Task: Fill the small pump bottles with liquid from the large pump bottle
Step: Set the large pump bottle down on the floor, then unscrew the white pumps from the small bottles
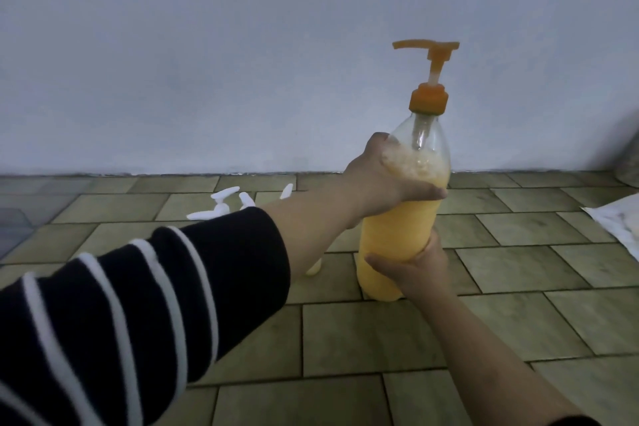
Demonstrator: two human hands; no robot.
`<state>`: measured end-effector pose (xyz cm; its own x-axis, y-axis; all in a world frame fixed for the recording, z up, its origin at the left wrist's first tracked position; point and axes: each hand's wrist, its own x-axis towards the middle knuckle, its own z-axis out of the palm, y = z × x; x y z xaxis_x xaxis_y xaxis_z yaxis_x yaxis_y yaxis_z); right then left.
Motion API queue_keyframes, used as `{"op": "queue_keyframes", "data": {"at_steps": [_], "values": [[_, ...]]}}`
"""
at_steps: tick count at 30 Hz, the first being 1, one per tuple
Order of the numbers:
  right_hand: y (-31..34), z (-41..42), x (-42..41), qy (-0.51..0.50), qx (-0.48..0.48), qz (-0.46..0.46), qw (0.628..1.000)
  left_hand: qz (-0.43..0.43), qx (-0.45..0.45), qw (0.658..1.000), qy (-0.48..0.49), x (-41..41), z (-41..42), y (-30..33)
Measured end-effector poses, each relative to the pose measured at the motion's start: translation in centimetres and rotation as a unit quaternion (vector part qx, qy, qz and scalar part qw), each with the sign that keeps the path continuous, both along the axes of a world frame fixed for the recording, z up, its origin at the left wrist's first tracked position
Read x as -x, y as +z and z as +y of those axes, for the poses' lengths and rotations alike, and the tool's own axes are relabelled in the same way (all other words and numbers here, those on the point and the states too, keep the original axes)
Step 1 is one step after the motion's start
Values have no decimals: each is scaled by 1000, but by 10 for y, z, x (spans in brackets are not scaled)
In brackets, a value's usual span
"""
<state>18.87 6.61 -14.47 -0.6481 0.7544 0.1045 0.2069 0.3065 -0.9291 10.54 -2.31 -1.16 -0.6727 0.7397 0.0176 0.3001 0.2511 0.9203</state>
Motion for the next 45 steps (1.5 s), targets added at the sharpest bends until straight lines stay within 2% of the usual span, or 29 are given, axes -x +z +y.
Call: {"op": "queue_keyframes", "data": {"at_steps": [8, 12, 16, 20, 22, 24, 26, 28, 30, 32, 34, 36, 38, 45], "values": [[4, -9, -2, 7, 2, -15, 1000, -34, 6, 999, -19, -5, -8, 4], [4, -8, -2, 12, -3, -25, 1000, -16, 37, 999, -24, 7, -21, 12], [2, -9, -5, 29, 18, -30, 999, -9, -52, 997, 50, 17, -79, 27], [-11, -18, -24, 23, 66, -63, 996, 66, -130, 980, 136, 7, -162, 22], [-20, -30, -36, -33, 92, -53, 994, 86, -182, 958, 203, -1, -200, 9], [-26, -50, -47, -136, 109, -22, 984, 79, -220, 934, 271, -9, -230, -14], [-29, -74, -57, -191, 77, 29, 978, 66, -209, 918, 330, -18, -250, -48], [-25, -97, -60, -137, 21, 50, 989, 44, -184, 916, 353, -32, -255, -83], [-13, -113, -50, -24, -9, 61, 998, 26, -139, 933, 332, -47, -249, -110], [2, -123, -30, 79, -15, 56, 995, 38, -75, 953, 292, -58, -236, -130], [14, -129, -5, 135, 7, 25, 990, 72, -28, 962, 260, -61, -222, -143], [19, -131, 17, 163, 10, -8, 987, 115, 7, 966, 233, -59, -207, -148], [23, -131, 34, 183, 2, -20, 983, 120, 20, 969, 214, -56, -193, -150], [30, -135, 60, 207, 4, 9, 978, 127, 46, 963, 234, -47, -162, -161]]}}
